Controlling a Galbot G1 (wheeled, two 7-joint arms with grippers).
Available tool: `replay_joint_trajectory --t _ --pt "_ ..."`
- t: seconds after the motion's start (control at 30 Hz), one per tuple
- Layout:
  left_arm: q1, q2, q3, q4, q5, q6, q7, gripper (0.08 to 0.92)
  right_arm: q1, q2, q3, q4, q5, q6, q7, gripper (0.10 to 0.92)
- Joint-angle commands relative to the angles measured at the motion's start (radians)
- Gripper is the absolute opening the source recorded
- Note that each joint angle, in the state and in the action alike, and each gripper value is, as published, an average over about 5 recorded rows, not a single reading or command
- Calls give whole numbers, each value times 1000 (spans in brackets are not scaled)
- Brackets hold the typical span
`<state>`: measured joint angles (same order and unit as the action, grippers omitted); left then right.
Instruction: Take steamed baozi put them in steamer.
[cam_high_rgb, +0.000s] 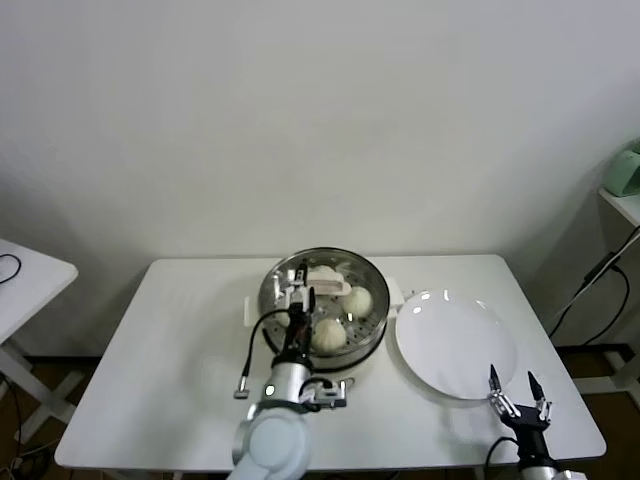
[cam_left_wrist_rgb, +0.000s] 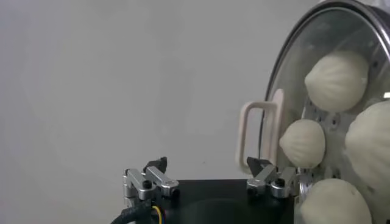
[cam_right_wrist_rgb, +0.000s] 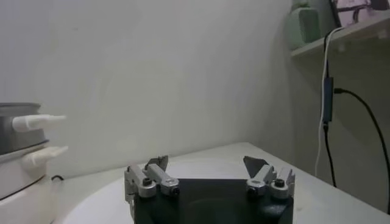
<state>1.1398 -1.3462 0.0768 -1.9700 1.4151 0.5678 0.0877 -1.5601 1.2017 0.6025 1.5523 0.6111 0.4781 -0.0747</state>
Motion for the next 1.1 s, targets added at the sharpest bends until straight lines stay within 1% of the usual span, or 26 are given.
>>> replay_joint_trajectory --t 0.03,0.17,0.3,0.4,0.5,0.6,0.7,0.87,1.1 --pt "117 83 -100 -159 -304 -86 -79 821 1 2 -1 6 -11 -15 1 823" --pt "164 103 -189 -232 -616 -137 -148 823 -3 -1 -2 15 -33 -42 21 823" --pt "198 101 -303 -256 -937 -246 -231 823 -17 -6 0 40 -84 -84 48 823" --pt "224 81 -406 -257 -1181 -309 -247 823 -29 -9 4 62 -122 -107 55 823" --pt "264 49 -522 -254 -1423 -341 -200 823 -41 -13 7 83 -144 -123 55 823" --pt "308 20 -648 -226 -1622 -388 -101 823 -51 -18 7 100 -159 -134 52 823" --pt "345 6 -775 -155 -1755 -459 -12 823 -61 -22 7 115 -176 -140 49 823" --pt "382 -8 -891 -15 -1816 -580 49 823 -69 -28 8 128 -178 -141 36 823" --pt "419 -14 -928 159 -1806 -736 104 823 -75 -40 10 127 -177 -133 15 823"
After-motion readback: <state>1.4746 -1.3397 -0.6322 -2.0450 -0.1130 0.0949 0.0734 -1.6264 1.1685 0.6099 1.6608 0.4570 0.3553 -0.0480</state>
